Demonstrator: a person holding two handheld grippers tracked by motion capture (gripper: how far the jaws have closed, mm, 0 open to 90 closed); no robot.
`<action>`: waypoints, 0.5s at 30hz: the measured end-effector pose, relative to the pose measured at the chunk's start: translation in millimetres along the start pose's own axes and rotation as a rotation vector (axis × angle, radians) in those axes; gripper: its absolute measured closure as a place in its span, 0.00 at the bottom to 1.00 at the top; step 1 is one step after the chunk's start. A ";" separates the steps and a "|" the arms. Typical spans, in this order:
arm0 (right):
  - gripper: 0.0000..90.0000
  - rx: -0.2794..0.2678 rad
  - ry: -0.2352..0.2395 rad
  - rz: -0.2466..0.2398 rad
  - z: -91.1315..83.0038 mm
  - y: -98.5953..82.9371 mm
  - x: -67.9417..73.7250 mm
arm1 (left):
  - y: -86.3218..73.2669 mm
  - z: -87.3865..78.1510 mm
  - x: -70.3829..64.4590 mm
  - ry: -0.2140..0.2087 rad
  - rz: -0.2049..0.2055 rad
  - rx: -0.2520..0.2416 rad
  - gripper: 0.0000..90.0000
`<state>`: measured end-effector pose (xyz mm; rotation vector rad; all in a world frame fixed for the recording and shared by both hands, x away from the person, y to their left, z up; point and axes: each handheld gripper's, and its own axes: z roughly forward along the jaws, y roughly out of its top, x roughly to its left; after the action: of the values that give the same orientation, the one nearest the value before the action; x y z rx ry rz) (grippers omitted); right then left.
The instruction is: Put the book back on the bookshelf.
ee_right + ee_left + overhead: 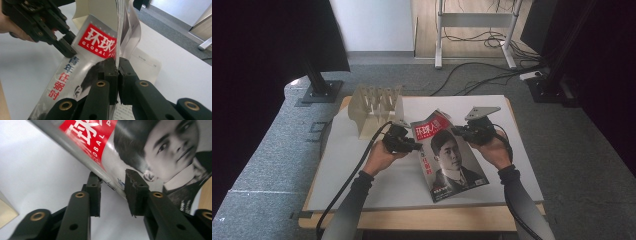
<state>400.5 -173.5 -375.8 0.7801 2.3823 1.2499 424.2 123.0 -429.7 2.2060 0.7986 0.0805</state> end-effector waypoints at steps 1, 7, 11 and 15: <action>0.94 -0.003 -0.006 0.003 -0.4 0.1 -1.2 | 1.4 -2.2 -0.4 0.002 0.003 -0.005 0.78; 0.94 -0.015 -0.034 0.013 -3.9 1.0 -6.7 | 13.0 -20.4 -8.9 0.048 0.054 -0.054 0.83; 0.94 -0.034 -0.053 0.022 -7.8 1.9 -9.9 | 19.5 -32.6 -15.8 0.085 0.097 -0.101 0.86; 0.94 -0.066 -0.077 0.027 -13.3 4.5 -10.7 | 24.9 -44.6 -22.1 0.132 0.155 -0.149 0.90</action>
<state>403.4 -186.5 -364.3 0.8272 2.2652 1.2786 406.1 126.9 -377.2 2.1332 0.6689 0.3539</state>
